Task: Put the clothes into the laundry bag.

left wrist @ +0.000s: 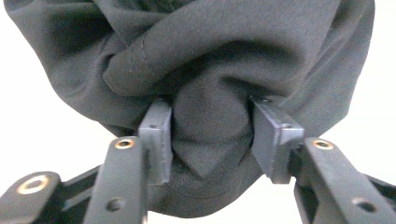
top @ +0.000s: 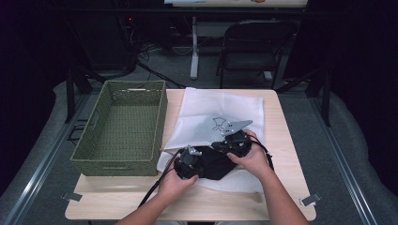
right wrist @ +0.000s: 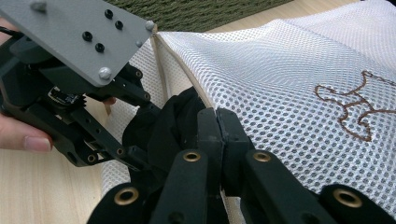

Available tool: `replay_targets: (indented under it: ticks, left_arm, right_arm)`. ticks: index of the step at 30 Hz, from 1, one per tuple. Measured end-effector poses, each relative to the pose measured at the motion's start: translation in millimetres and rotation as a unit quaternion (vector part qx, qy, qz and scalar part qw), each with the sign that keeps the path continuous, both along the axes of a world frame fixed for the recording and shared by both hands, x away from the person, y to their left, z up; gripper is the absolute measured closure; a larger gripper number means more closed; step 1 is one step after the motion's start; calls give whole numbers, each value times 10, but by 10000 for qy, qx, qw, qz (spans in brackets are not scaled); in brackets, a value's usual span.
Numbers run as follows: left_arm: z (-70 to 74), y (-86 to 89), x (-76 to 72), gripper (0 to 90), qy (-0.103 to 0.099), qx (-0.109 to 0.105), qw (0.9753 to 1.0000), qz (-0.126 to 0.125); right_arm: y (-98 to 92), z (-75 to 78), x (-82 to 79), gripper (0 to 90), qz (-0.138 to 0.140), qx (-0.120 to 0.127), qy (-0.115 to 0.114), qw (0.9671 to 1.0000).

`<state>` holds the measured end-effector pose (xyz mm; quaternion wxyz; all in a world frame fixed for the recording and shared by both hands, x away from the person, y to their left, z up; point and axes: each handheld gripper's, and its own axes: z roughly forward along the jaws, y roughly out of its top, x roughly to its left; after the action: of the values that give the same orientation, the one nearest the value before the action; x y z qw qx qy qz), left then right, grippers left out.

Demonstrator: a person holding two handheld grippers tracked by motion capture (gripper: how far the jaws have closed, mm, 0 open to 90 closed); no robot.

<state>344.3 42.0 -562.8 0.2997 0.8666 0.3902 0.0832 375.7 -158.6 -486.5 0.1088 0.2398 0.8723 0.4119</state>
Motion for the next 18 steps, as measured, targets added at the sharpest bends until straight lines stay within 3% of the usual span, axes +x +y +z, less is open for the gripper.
replay_targets:
  ticks: [10,18]
  left_arm:
    - [5,6,9,718,-27,-4,10000,-55]
    - [11,38,42,767,74,-114,9999,-72]
  right_arm:
    - [2,-2,-1,895,1,-3,1,10000]
    - [4,-7,-4,896,6,-6,10,10000]
